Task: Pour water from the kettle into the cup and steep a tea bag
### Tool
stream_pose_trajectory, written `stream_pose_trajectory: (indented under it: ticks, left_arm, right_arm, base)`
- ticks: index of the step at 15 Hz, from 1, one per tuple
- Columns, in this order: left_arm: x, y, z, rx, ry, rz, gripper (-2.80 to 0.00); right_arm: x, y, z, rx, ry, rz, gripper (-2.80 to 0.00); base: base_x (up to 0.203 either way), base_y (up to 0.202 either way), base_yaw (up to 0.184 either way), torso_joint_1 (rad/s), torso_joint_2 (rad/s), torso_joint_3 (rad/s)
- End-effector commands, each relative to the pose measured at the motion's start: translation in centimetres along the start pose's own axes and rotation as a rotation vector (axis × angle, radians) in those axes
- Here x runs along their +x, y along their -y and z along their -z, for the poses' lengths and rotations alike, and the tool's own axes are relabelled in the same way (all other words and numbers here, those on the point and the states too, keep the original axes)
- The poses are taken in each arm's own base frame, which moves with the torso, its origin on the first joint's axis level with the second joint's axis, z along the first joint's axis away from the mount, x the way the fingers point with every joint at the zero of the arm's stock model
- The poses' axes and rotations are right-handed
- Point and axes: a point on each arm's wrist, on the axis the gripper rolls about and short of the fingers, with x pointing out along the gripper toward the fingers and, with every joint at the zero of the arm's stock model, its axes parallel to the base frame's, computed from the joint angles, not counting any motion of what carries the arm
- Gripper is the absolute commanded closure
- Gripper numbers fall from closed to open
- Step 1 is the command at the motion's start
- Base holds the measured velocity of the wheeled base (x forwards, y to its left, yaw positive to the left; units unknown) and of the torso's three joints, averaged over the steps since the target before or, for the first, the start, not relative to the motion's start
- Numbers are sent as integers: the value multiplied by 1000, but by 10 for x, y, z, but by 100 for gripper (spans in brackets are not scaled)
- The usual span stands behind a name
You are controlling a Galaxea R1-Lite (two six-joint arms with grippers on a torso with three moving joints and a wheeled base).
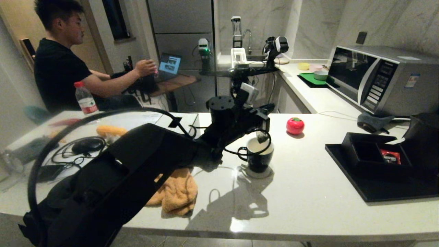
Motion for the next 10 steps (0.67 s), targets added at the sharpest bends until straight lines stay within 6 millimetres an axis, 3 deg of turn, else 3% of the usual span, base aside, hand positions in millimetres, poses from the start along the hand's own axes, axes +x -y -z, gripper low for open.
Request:
stream_pose_trajectory:
  ticks: [1,10]
  left_arm:
    - [-1,0,-15,9,31,-1,0]
    - [-24,-28,-96,49,93,-76,0]
  right_arm:
    - [0,0,0,-1,-1,-1,0]
    - [0,0,0,-1,-1,-1,0]
  base:
    - [0,0,0,0,0,0]
    - [0,0,0,0,0,0]
